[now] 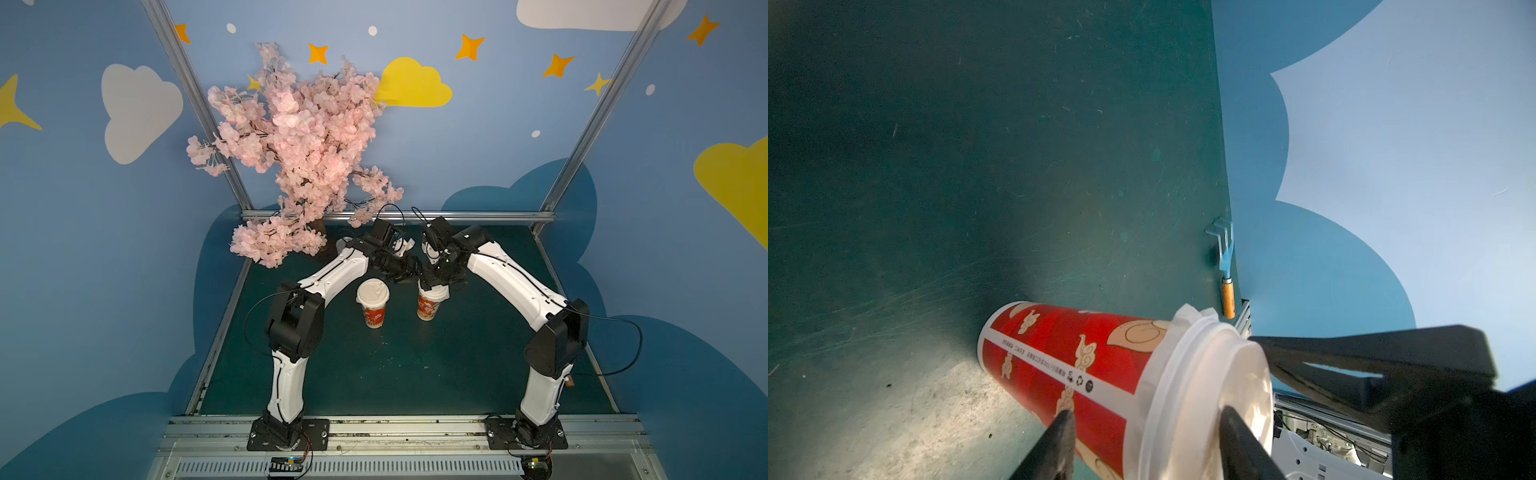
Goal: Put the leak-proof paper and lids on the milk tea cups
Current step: Secure the cup lid on the cup.
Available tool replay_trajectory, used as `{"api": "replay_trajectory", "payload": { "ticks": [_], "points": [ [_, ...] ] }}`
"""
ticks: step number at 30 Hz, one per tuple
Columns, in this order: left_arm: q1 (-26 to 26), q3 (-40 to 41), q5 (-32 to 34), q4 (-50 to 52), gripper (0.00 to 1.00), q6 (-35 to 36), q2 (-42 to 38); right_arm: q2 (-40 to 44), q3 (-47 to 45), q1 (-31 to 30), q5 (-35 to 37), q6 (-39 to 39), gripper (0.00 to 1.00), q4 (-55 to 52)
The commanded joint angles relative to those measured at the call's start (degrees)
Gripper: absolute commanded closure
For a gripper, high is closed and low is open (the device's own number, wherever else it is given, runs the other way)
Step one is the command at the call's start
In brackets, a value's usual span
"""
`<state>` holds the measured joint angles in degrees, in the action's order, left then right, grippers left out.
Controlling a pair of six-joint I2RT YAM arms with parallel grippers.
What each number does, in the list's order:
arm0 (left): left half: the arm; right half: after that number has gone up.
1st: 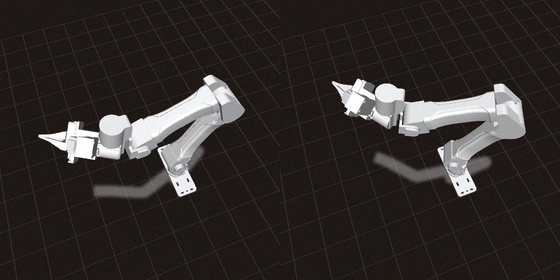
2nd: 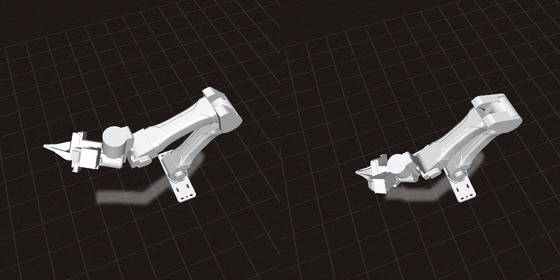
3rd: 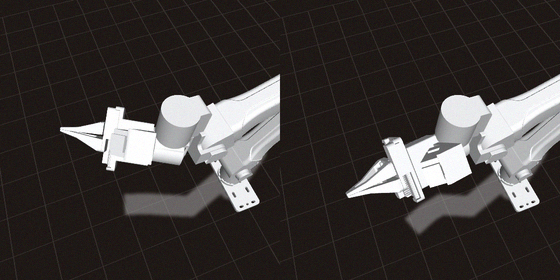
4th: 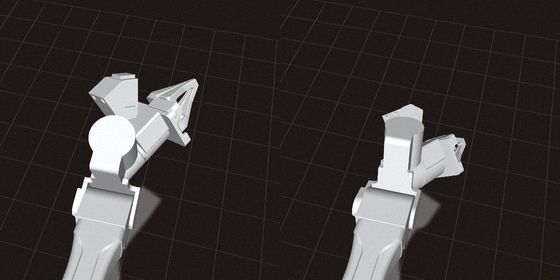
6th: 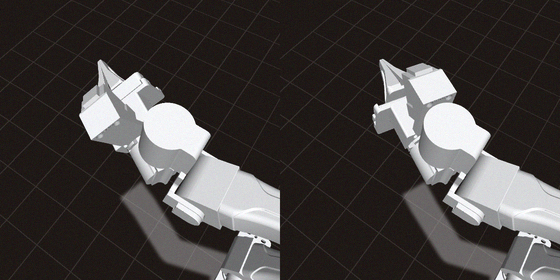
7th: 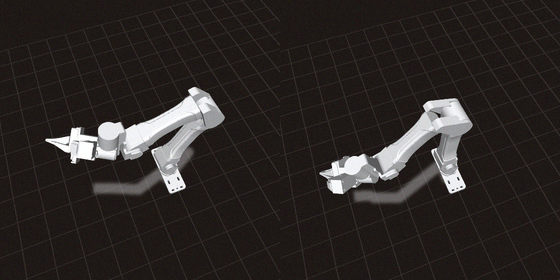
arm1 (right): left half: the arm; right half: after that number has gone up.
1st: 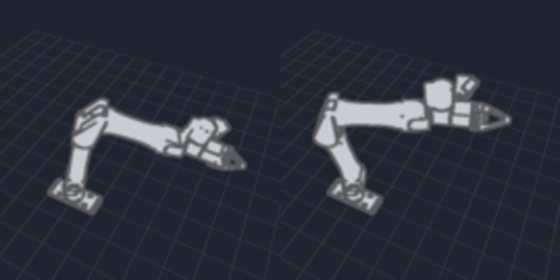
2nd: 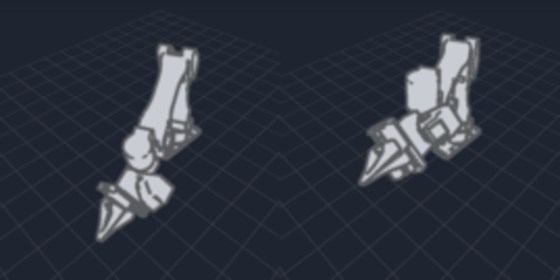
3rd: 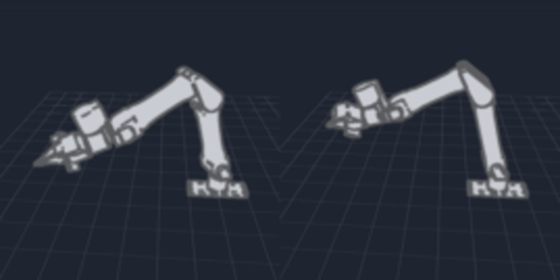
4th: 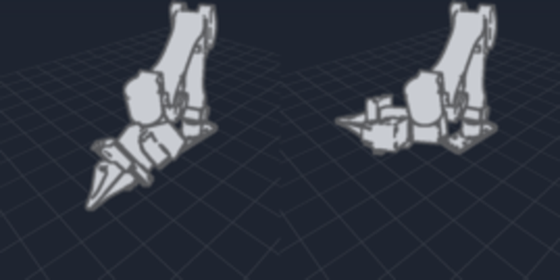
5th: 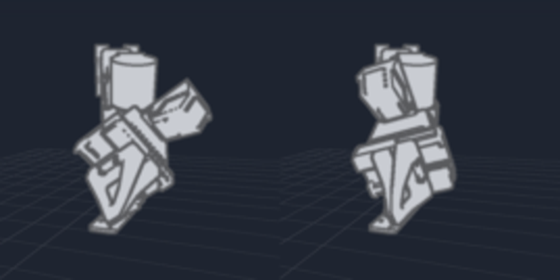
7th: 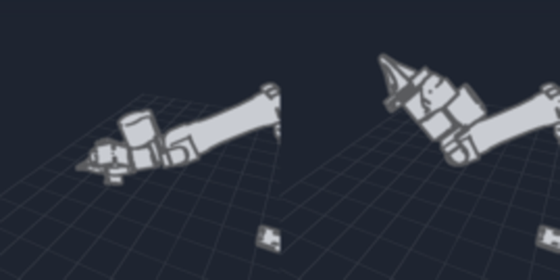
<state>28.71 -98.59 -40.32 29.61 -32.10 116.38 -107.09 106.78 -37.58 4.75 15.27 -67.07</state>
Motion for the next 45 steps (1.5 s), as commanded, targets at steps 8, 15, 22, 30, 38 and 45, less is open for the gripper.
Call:
{"api": "replay_trajectory", "payload": {
  "ticks": [8,15,22,30,38,45],
  "points": [
    [2.34,-1.62,0.06,4.32,0.46,3.43,1.28,1.01,-1.77,0.23,-1.69,0.81,0.18,0.01],
    [2.54,-1.09,1.20,4.49,0.47,3.72,1.33,3.15,-1.14,0.76,-2.57,1.03,0.14,-0.25],
    [2.62,-0.73,1.73,4.41,0.47,3.84,1.45,6.55,-1.77,1.69,-5.00,1.69,0.13,0.16],
    [2.67,-0.64,1.91,4.75,0.47,4.13,1.44,13.05,-10.71,7.36,-16.04,4.00,0.19,5.41],
    [2.70,-1.04,2.01,5.02,0.48,4.42,1.60,17.60,-21.80,14.39,-27.64,5.99,0.29,11.81],
    [2.70,-1.23,2.13,5.20,0.48,4.52,1.74,16.74,-25.77,16.88,-34.94,6.53,0.35,14.89]
  ]
}}
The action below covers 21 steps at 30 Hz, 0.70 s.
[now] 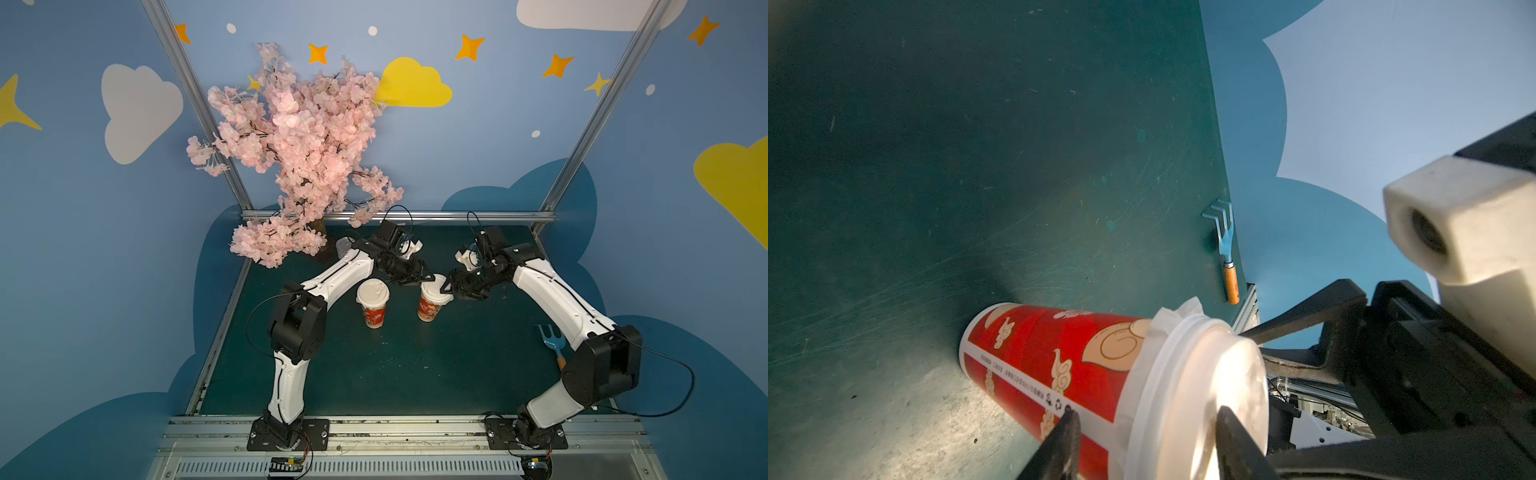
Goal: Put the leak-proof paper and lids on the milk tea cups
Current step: Secure the cup lid on the cup.
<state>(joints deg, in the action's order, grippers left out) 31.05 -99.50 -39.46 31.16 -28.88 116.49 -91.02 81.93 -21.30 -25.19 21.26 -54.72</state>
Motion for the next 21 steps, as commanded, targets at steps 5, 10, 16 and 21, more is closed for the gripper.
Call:
{"api": "replay_trajectory", "payload": {
  "ticks": [5,10,16,21],
  "points": [
    [0.40,-0.25,1.58,3.82,0.49,1.35,1.63,-0.36,-3.72,2.05,-6.54,0.28,0.41,3.96],
    [0.27,-0.23,1.85,3.91,0.49,1.29,1.46,-1.33,-5.60,2.32,-5.27,-0.33,0.44,5.10],
    [0.24,-0.01,2.50,4.35,0.49,1.48,1.49,-2.35,-8.23,2.58,-3.95,-0.75,0.47,6.85],
    [0.28,0.18,2.68,4.61,0.50,1.69,1.30,-2.50,-9.26,2.75,-3.88,-0.89,0.47,7.40]
  ]
}}
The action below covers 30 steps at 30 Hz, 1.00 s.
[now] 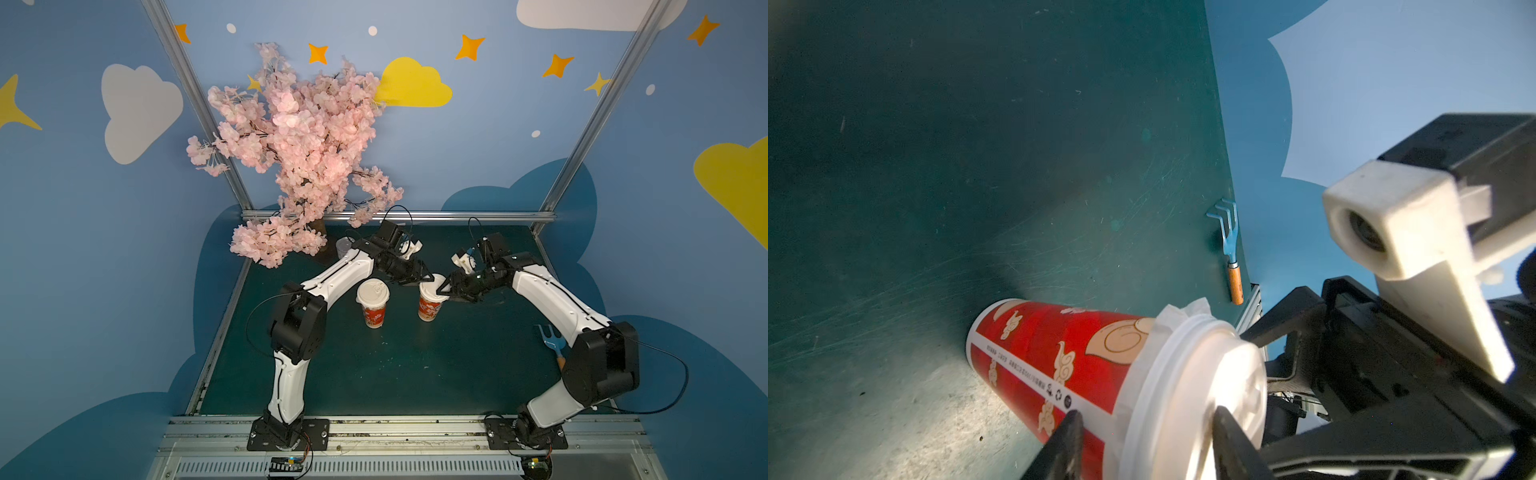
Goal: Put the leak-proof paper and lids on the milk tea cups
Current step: Secure the cup lid on the cup.
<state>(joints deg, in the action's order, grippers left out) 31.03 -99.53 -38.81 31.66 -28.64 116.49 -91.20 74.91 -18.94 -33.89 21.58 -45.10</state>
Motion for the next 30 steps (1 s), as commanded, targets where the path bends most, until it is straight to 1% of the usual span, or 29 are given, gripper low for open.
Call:
{"api": "replay_trajectory", "payload": {
  "ticks": [1,8,13,22,30],
  "points": [
    [0.25,0.20,1.98,4.11,0.50,1.45,1.30,-1.94,-1.91,0.51,4.48,-1.26,0.47,-2.43],
    [0.25,0.21,1.98,4.03,0.51,1.53,1.38,1.65,1.39,1.60,2.12,-1.81,0.41,-4.43],
    [0.27,0.12,1.89,3.94,0.51,1.46,1.47,2.95,1.66,3.00,0.54,-1.82,0.40,-4.69],
    [0.26,0.21,1.89,4.11,0.52,1.61,1.62,2.74,-1.41,5.15,-4.97,0.25,0.40,-0.40],
    [0.27,0.12,2.15,4.46,0.53,1.89,1.67,-0.03,-5.10,6.04,-2.91,0.35,0.44,0.27]
  ]
}}
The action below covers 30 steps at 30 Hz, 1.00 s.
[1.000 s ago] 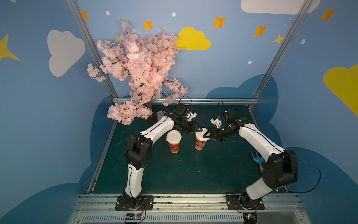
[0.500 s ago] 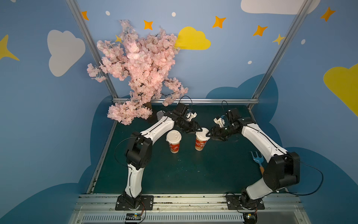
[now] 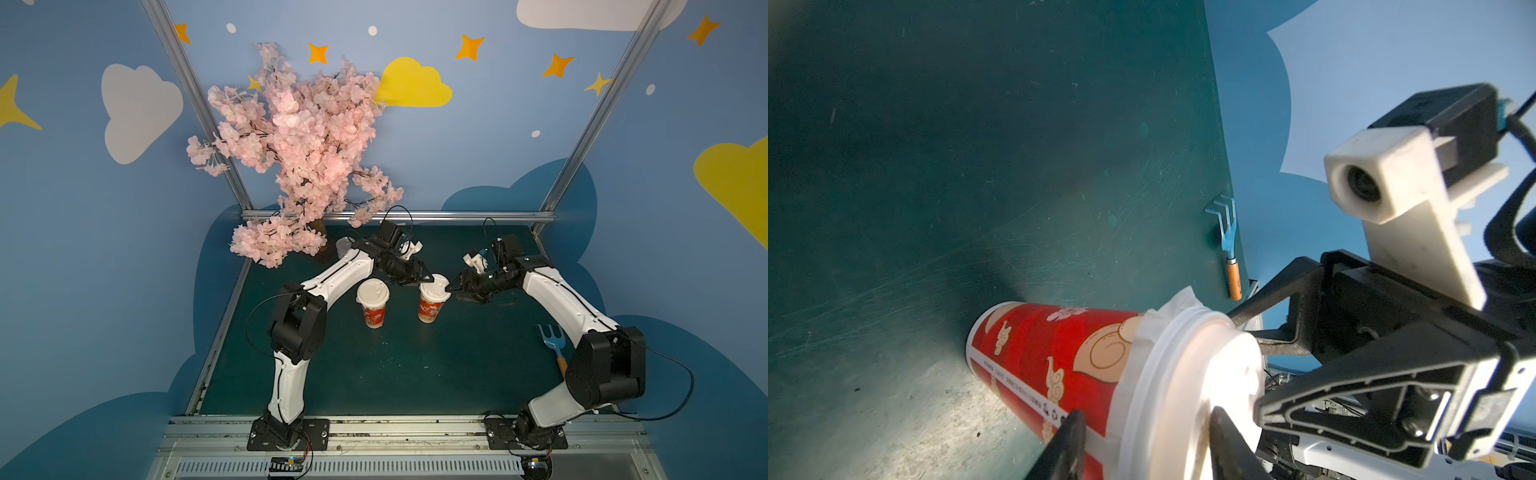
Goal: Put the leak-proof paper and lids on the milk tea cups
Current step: Secure the cup lid on the cup.
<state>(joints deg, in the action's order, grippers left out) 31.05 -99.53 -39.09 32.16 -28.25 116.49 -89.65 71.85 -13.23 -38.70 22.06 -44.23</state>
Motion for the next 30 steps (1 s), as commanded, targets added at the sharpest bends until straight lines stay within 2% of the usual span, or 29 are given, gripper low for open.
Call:
{"api": "replay_trajectory", "payload": {
  "ticks": [1,8,15,20,30],
  "points": [
    [0.24,0.12,2.52,4.09,0.53,1.53,1.78,-1.82,-2.47,0.23,2.18,-0.16,0.45,-0.51],
    [0.23,-0.14,2.88,4.85,0.53,2.15,1.74,-2.16,-1.98,0.22,2.64,-0.82,0.45,-1.12],
    [0.24,-1.20,2.89,5.30,0.54,2.42,1.94,-0.97,4.44,0.14,-2.62,-0.48,0.41,-0.83],
    [0.24,-1.57,2.55,5.19,0.54,2.26,2.36,-3.19,7.68,0.14,-4.23,1.28,0.37,0.86],
    [0.23,-1.72,2.42,5.37,0.54,2.38,2.44,-9.95,11.38,-0.60,-4.89,3.77,0.39,3.70]
  ]
}}
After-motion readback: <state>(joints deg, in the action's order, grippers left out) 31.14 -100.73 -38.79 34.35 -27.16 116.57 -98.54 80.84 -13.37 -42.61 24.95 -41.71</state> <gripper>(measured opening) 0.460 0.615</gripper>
